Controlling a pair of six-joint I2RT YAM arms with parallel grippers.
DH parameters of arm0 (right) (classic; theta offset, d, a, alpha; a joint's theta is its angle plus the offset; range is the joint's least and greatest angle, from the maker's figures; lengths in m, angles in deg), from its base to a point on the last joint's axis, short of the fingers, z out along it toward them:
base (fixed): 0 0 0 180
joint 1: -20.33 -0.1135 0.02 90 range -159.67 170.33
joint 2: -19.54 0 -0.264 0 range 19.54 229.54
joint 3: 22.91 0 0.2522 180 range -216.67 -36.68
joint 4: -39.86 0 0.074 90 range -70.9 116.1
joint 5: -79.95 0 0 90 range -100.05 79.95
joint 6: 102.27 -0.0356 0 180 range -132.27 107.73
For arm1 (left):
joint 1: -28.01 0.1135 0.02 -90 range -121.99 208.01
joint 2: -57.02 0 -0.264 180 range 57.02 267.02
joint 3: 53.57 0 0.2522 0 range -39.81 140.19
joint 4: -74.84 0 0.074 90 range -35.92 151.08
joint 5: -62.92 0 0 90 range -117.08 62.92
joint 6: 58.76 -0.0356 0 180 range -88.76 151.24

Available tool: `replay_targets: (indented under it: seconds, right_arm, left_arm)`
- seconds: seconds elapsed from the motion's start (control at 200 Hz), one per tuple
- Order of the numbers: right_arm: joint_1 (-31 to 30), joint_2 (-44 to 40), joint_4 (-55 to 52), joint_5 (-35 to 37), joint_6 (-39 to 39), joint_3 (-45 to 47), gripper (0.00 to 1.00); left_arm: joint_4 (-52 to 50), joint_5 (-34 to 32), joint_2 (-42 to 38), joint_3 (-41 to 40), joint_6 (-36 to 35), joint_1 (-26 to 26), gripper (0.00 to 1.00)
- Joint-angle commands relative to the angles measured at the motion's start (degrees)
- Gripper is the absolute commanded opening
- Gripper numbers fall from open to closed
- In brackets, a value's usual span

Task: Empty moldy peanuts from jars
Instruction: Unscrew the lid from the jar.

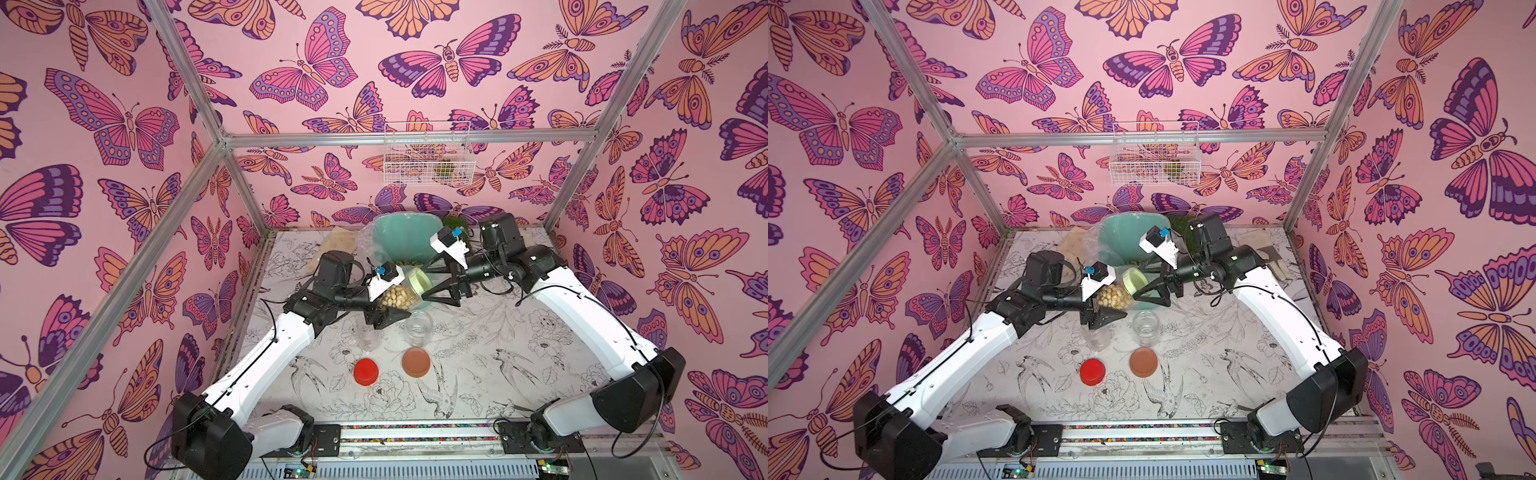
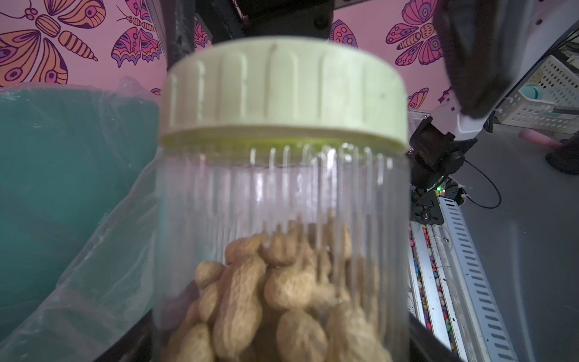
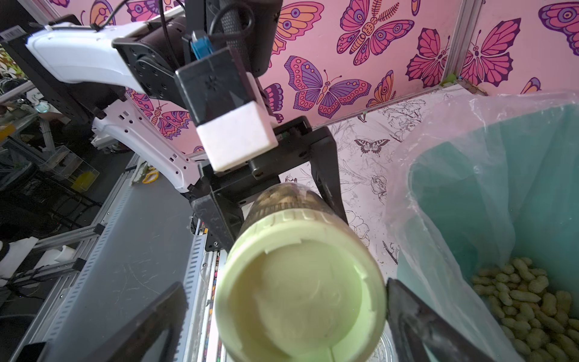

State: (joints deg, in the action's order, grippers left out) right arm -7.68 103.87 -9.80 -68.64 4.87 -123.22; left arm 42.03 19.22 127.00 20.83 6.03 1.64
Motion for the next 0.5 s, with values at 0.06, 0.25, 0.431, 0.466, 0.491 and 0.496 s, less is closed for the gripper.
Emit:
replay_targets:
  seconds: [0.06, 0.25, 0.431, 0.466, 0.491, 0.496]
  right_arm:
    - [1.11, -5.86, 11.83, 0.92, -10.44, 4.10, 0.99]
    - [1.20, -7.98, 13.56, 17.92, -32.16, 2.22, 0.99]
    - [1.20, -5.00, -5.35, 28.38, -45.13, -7.58, 0.99]
    - [1.21, -4.80, -6.85, 28.34, -47.50, -7.89, 0.99]
    - [1.14, -4.84, -7.13, 27.84, -49.10, -7.60, 0.99]
    - [1.08, -4.86, -7.11, 27.74, -49.38, -7.51, 0.99]
  left_arm:
    - [3.64, 1.36, -1.33, 1.50, 0.71, 0.27, 0.00]
    - [6.94, -1.83, -2.64, -0.62, 1.27, 0.27, 0.00]
    - [7.71, -4.40, -3.22, -1.06, 0.28, 0.33, 0.00]
    - [7.71, -4.91, -3.29, -1.10, 0.08, 0.27, 0.00]
    - [7.71, -5.19, -3.27, -1.14, -0.11, 0.35, 0.00]
    - [7.71, -5.22, -3.31, -1.19, -0.15, 0.35, 0.00]
